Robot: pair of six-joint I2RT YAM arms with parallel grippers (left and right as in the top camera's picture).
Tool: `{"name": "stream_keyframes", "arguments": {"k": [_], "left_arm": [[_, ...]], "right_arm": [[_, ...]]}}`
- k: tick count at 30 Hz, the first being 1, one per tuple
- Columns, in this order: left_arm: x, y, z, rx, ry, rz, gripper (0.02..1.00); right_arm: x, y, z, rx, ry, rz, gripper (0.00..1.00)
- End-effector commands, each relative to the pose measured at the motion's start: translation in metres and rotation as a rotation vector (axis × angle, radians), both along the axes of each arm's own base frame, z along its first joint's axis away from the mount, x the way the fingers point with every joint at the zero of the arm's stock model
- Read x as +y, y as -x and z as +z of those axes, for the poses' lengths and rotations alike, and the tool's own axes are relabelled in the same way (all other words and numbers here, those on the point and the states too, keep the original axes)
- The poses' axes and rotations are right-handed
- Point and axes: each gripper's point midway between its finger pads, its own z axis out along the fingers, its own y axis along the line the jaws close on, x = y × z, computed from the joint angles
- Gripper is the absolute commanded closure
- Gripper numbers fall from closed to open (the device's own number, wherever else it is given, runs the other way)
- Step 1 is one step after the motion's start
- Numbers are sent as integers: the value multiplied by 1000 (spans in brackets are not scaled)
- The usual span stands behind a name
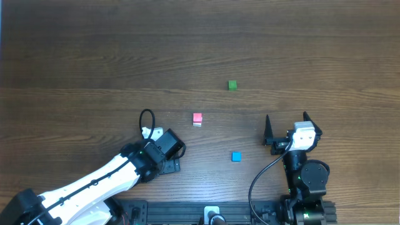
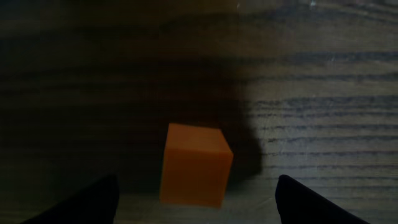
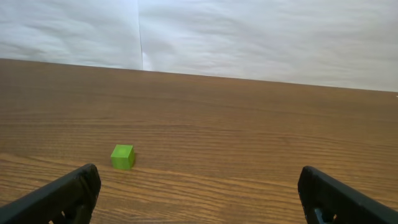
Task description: Stack Cubes
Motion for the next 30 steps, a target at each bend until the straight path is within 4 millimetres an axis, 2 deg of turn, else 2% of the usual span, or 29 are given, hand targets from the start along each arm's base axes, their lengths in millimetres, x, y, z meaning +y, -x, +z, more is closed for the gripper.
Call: {"name": "stream_keyframes", "arguments": {"k": [1, 12, 22, 30], "left_arm": [[6, -8, 2, -51, -28, -21, 202], [7, -18, 3, -68, -25, -82, 213], [3, -16, -8, -30, -26, -92, 354], [2, -16, -8, -27, -22, -97, 435]], "right_arm": [[0, 0, -1, -2, 0, 5, 7], [0, 0, -1, -2, 0, 5, 7], [0, 0, -1, -2, 0, 5, 7], [0, 0, -1, -2, 0, 5, 9]]}}
